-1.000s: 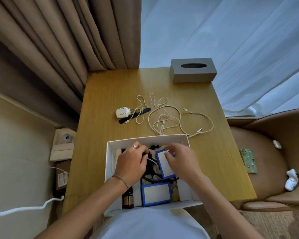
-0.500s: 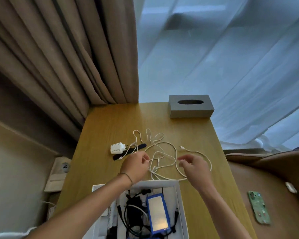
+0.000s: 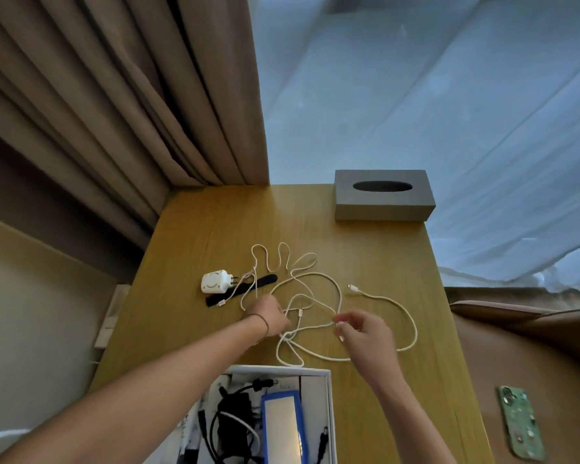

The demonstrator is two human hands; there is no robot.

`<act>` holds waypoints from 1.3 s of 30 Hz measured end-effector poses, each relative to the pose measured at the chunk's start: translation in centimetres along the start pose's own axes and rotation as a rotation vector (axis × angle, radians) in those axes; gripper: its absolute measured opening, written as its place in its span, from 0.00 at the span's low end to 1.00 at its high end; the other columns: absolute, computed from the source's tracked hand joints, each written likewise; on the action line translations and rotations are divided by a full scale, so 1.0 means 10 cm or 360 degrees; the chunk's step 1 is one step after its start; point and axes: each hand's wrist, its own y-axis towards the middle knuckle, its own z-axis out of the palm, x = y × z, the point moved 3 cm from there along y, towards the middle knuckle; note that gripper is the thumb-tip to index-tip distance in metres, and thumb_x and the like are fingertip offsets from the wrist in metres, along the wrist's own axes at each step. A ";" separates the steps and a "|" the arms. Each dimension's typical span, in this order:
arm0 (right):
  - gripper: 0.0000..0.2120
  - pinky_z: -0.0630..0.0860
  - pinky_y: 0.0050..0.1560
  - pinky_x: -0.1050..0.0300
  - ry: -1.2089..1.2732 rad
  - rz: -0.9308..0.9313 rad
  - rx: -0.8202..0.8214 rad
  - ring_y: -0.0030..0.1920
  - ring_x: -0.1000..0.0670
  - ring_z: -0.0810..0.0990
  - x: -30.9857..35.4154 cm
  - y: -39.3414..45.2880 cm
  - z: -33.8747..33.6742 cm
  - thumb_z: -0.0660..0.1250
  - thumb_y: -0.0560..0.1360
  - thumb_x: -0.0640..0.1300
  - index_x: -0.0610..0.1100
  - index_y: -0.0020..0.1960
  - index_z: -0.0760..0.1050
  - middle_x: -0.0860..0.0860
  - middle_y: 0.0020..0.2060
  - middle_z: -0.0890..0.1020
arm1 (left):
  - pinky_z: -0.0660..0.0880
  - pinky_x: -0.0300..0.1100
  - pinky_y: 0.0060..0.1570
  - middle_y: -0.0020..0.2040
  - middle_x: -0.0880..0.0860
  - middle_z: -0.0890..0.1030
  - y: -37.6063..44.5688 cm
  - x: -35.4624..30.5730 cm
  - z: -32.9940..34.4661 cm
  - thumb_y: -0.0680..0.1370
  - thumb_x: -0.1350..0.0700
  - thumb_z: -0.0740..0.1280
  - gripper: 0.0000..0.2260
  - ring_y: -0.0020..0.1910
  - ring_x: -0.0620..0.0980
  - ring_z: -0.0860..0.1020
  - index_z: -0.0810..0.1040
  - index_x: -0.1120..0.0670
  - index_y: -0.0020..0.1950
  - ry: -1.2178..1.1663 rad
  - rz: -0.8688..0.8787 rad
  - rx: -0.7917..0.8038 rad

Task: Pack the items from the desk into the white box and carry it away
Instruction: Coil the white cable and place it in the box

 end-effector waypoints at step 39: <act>0.12 0.74 0.51 0.53 0.0252 -0.0419 0.1101 0.37 0.48 0.80 1.88 -1.21 0.99 0.60 0.83 0.45 0.39 0.52 0.79 0.48 0.32 0.83 | 0.62 0.37 0.28 0.30 0.50 0.68 -1.84 0.43 -2.06 0.85 0.54 0.57 0.16 0.26 0.43 0.63 0.80 0.62 0.55 -0.2610 0.0815 -0.0548</act>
